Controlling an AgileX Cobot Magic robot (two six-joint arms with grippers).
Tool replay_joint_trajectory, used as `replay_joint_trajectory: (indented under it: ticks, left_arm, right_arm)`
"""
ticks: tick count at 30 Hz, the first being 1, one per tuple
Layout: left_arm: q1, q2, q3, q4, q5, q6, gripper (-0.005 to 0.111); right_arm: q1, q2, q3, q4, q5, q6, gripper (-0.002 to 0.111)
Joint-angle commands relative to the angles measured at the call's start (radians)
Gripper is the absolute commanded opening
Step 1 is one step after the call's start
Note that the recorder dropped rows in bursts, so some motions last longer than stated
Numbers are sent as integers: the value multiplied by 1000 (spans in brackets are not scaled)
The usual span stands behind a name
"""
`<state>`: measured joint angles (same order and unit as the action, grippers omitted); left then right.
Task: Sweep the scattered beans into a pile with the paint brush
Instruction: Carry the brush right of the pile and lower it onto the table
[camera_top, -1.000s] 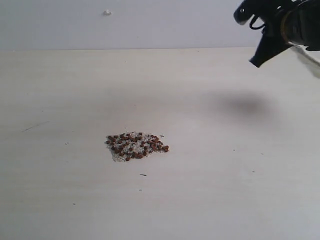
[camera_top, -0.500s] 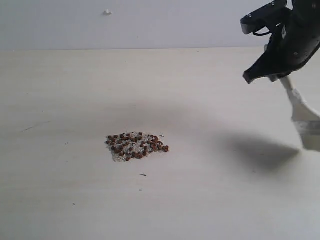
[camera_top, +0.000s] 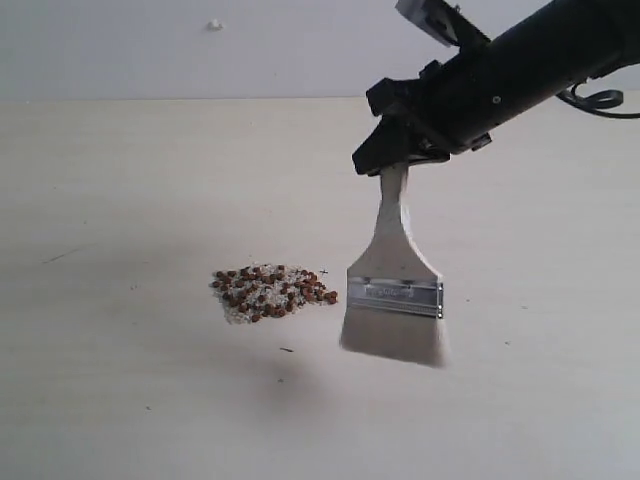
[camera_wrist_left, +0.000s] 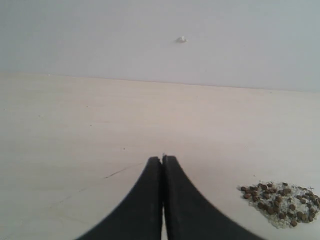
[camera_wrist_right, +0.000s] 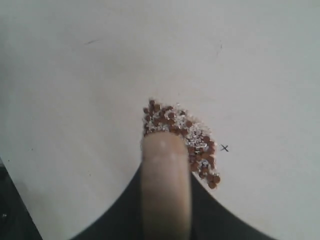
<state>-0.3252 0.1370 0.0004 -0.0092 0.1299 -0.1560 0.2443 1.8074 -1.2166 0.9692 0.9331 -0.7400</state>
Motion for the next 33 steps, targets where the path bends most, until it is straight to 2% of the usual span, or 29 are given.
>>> replay_joint_trajectory:
  ticks: [1,5,8,15,24,33]
  left_arm:
    - [-6,-4,0,-6,-4,-7,0]
    - [-6,-4,0,-6,-4,-7,0]
    - [-6,-4,0,-6,-4,-7,0]
    - [-6,-4,0,-6,-4,-7,0]
    - [-6,-4,0,-6,-4,-7,0]
    - [-6,-4,0,-6,-4,-7,0]
  right_arm:
    - [-42,74,25,14,72,-79,0]
    - [-130,135,25,12,148,-126,0]
    - [-158,161,25,9,173,-153,0]
    - [-156,261,25,186,149,-226,0]
    - [-151,290,23,152,18,-189,0]
    - [-151,375,11,148,109,-226,0]
